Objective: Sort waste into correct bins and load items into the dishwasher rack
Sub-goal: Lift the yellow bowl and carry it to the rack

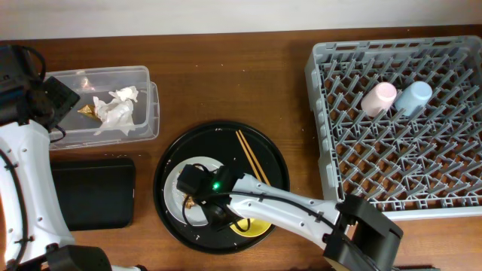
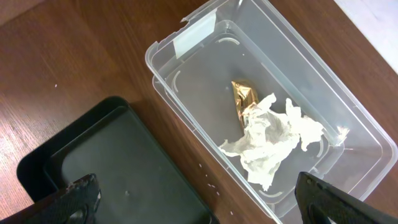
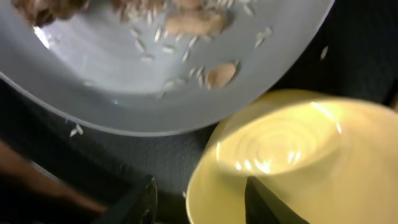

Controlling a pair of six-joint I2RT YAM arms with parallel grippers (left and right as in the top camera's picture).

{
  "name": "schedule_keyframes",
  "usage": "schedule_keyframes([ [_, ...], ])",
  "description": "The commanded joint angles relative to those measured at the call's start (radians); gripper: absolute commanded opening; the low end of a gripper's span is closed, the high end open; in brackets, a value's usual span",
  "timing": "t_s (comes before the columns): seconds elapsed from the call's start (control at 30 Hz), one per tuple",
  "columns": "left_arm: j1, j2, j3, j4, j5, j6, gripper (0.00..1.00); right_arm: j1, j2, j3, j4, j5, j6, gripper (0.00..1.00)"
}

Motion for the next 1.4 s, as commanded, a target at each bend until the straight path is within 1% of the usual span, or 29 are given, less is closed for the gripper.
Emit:
schedule_keyframes([
  [0.0, 0.006, -0.011, 0.011, 0.003, -0.007, -0.005, 0.99, 0.014, -0.026, -0.061, 0.057, 0.037, 0.034, 0.44],
  [0.1, 0.006, -0.011, 0.011, 0.003, -0.007, -0.005, 0.99, 0.014, -0.026, -0.087, 0.099, 0.014, 0.042, 0.41],
  [0.3, 0.006, -0.011, 0.011, 0.003, -0.007, -0.005, 1.00, 0.014, -0.026, -0.088, 0.109, -0.004, 0.042, 0.34],
  [0.37, 0.006, -0.011, 0.011, 0.003, -0.007, -0.005, 0.99, 0.013, -0.026, -0.087, 0.110, -0.020, 0.042, 0.25],
  [0.4, 0.006, -0.011, 0.011, 0.003, -0.007, -0.005, 0.99, 0.012, -0.026, -0.086, 0.109, -0.027, 0.042, 0.22],
  [0.47, 0.006, -0.011, 0.011, 0.003, -0.007, -0.005, 0.99, 0.011, -0.026, -0.085, 0.113, -0.048, 0.042, 0.12],
  [0.57, 0.006, -0.011, 0.011, 0.003, -0.007, -0.005, 0.99, 0.011, -0.026, -0.080, 0.109, -0.072, 0.042, 0.11],
  [0.63, 0.006, -0.011, 0.011, 0.003, -0.007, -0.005, 0.99, 0.007, -0.027, -0.071, 0.093, -0.072, 0.042, 0.08],
  [0.67, 0.006, -0.011, 0.011, 0.003, -0.007, -0.005, 0.99, 0.002, -0.027, -0.063, 0.077, -0.072, 0.042, 0.04],
  [0.8, 0.006, -0.011, 0.011, 0.003, -0.007, -0.005, 0.99, -0.035, -0.034, -0.002, -0.015, -0.075, 0.040, 0.04],
  [0.97, 0.006, -0.011, 0.011, 0.003, -0.007, -0.005, 0.99, -0.097, -0.059, 0.105, -0.133, -0.075, -0.019, 0.04],
  [1.03, 0.006, -0.011, 0.011, 0.003, -0.007, -0.005, 0.99, -0.132, -0.082, 0.161, -0.183, -0.074, -0.074, 0.04],
  [1.07, 0.006, -0.011, 0.011, 0.003, -0.007, -0.005, 0.99, -0.173, -0.108, 0.215, -0.236, -0.066, -0.108, 0.04],
  [1.1, 0.006, -0.011, 0.011, 0.003, -0.007, -0.005, 0.99, -0.193, -0.120, 0.238, -0.255, -0.060, -0.115, 0.04],
  [1.2, 0.006, -0.011, 0.011, 0.003, -0.007, -0.005, 0.99, -0.316, -0.189, 0.351, -0.330, -0.057, -0.192, 0.04],
  [1.3, 0.006, -0.011, 0.011, 0.003, -0.007, -0.005, 0.99, -0.501, -0.275, 0.458, -0.394, -0.057, -0.287, 0.04],
  [1.37, 0.006, -0.011, 0.011, 0.003, -0.007, -0.005, 0.99, -0.639, -0.331, 0.491, -0.412, -0.069, -0.329, 0.04],
])
